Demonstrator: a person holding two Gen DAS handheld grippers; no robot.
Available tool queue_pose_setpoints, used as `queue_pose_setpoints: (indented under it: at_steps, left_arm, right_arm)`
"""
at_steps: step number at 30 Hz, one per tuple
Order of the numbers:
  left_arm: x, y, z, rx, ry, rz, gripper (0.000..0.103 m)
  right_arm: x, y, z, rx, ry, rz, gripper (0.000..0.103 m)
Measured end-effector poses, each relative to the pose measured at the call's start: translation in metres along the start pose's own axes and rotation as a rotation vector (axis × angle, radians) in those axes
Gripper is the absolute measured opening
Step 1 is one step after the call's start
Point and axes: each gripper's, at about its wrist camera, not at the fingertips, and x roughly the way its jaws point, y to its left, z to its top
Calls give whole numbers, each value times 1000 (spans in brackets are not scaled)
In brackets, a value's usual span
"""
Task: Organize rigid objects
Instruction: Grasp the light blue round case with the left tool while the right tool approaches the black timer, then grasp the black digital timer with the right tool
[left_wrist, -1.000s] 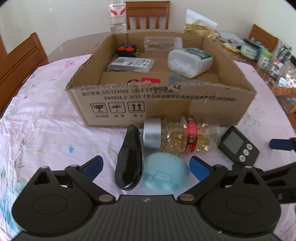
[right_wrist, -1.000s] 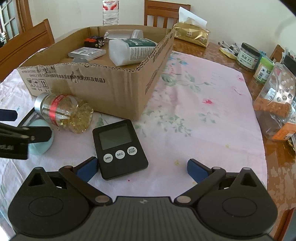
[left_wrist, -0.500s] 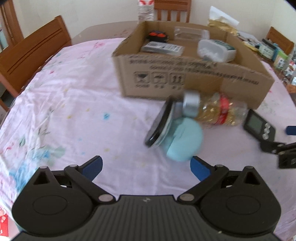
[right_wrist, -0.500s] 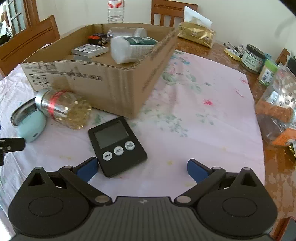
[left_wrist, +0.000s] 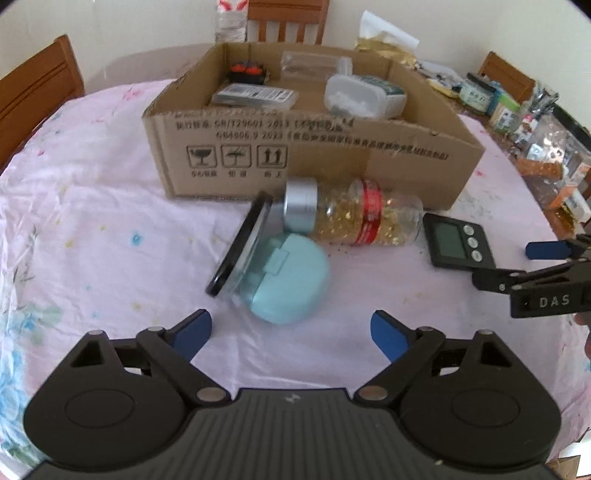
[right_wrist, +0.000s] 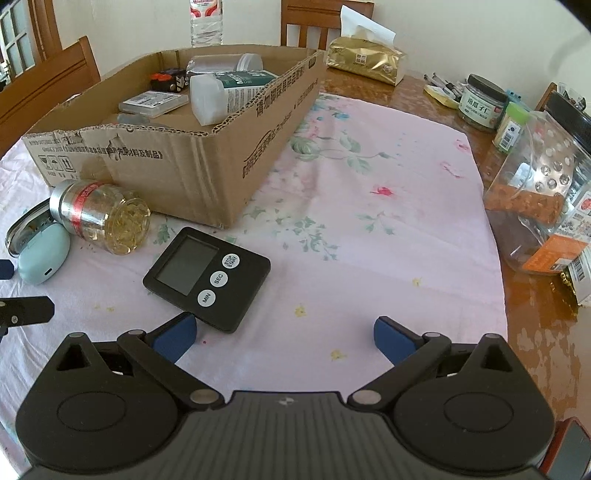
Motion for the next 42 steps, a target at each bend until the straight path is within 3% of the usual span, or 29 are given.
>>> queue_pose_setpoints:
  at_steps: [4,10,12,19,21,26,33,38,42]
  left_arm:
    - [3,0,4,25,-5,-61,92]
    - [11,4,11,89,-34,-72,90]
    - [12,2,12,139,-46,-79,79]
    - [15,-3,14,253,-66,-63,68]
    - [12,-2,14,257,-71,-71,52]
    - [7,1,8,236,-63,-53,52]
    - [0,10,-1,170,-66,-24,52]
    - [1,11,0,154,-67,-25,52]
    - [0,10,0,156,-68,-25,52]
  right_arm:
    - [0,0,0,2,-2,0,103]
    - [0,1,0,6,-3,-2,103]
    - [0,1,0,7,-5,-3,103]
    - [0,2,0,22,-8,-13,103]
    - [0,3,1,29,-2,-18,103]
    - [1,11,5,33,22,-9,103]
    - [2,46,12,-2,1,72,103]
    - [9,63,20,-38,-40,68,101]
    - [13,62,27,-71,-75,57,93]
